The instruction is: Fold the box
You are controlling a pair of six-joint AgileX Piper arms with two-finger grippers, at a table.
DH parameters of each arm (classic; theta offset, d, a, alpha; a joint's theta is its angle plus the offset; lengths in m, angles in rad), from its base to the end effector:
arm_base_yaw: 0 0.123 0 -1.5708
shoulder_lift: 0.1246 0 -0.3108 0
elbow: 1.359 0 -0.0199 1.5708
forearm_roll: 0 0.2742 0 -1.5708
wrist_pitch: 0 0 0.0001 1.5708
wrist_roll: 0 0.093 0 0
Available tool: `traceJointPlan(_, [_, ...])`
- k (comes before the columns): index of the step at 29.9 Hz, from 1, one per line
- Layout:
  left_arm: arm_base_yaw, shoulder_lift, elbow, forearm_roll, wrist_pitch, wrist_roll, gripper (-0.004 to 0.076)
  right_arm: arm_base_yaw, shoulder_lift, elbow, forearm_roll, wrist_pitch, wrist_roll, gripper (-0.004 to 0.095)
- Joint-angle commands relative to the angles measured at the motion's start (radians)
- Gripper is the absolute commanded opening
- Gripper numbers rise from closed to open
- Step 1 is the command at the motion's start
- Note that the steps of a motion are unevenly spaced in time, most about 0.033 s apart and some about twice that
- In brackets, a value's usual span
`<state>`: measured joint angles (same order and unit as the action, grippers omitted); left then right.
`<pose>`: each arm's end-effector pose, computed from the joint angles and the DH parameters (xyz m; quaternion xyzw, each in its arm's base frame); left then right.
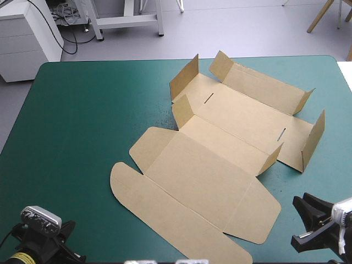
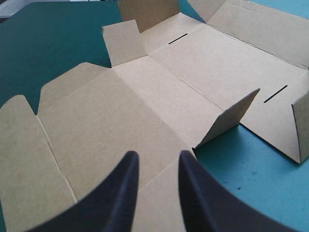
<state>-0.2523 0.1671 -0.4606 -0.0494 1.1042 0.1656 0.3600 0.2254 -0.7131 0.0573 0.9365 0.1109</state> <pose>0.0175 -0.0087 0.2712 0.1880 0.8917 -0.0425 0.4095 0.0118 0.0090 0.3625 -0.1013 0.8161 0.1604 0.5458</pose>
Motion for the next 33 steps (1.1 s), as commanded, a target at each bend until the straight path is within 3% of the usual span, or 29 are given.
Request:
traceJointPlan(1, [-0.002,0.015,-0.021,-0.015,-0.059,-0.005,-0.0010,-0.003,0.073,-0.064,-0.002,-0.051,0.116,0.0548])
traceJointPlan(3, [-0.002,0.015,-0.021,-0.017,-0.059,-0.005,-0.0010,-0.003,0.116,-0.083,-0.002,-0.051,0.186,0.0719])
traceJointPlan(6, [-0.002,0.015,-0.021,-0.017,-0.059,-0.005,-0.0010,-0.003,0.190,-0.110,-0.007,-0.053,0.290,0.0846])
traceJointPlan(16, [-0.002,0.015,-0.021,-0.017,-0.059,-0.005,-0.0010,-0.003,0.532,-0.235,-0.044,-0.029,0.464,0.0851])
traceJointPlan(25, [-0.002,0.015,-0.021,-0.015,-0.059,-0.005,-0.0010,-0.011,0.777,-0.424,-0.143,0.166,0.478,0.0851])
traceJointPlan(33, [-0.002,0.015,-0.021,-0.014,-0.059,-0.005,-0.0010,-0.132,0.828,-0.445,-0.070,0.161,0.507,0.0851])
